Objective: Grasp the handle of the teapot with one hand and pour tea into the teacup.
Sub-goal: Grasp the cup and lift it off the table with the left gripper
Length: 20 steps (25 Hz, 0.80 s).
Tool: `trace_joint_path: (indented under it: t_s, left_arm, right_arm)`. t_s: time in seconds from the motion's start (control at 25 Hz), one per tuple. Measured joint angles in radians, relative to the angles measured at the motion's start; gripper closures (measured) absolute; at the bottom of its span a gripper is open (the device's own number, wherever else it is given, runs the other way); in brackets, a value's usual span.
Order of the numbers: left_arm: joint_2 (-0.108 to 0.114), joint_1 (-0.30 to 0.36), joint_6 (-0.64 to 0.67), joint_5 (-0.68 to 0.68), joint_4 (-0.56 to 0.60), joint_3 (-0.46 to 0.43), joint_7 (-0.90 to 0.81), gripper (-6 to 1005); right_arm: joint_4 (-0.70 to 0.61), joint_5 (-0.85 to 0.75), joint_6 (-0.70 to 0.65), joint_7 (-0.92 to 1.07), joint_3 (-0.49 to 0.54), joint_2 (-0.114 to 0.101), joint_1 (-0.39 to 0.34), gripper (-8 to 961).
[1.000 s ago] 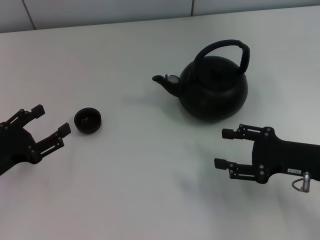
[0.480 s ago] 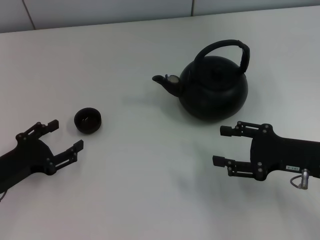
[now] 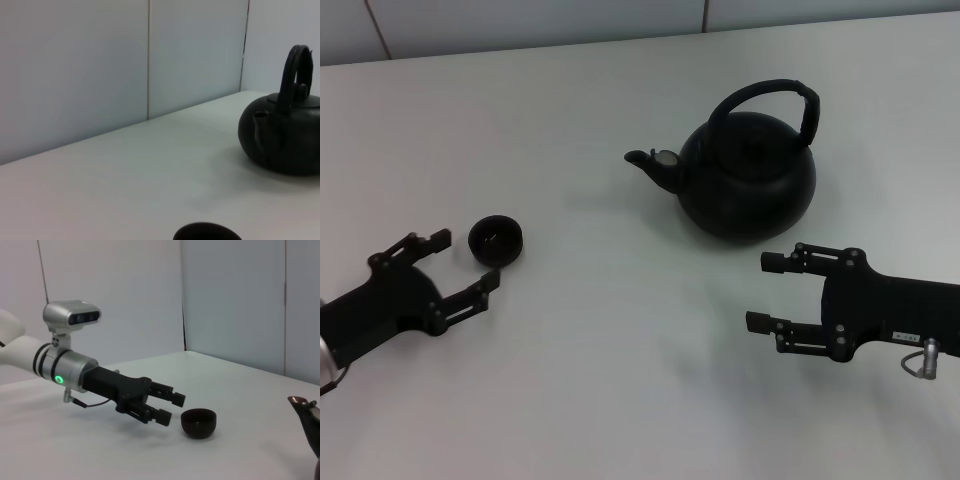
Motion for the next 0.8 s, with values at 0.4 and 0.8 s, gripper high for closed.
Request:
trace_joint_path:
  t_s: [0.4,0.8]
  left_arm:
    - [-0.002,-0.099,-0.122,-0.006,-0.087,-0.001,0.061,168]
    - [-0.005,-0.124,-0.154,-0.007,-0.099,-0.007,0.063,176]
  right_arm:
    - [-0.003,0.001,-0.008,0.001,0.001,0.0,0.0,231]
    - [-0.003,0.003,-0.014,0.005,0.004,0.0,0.0,230]
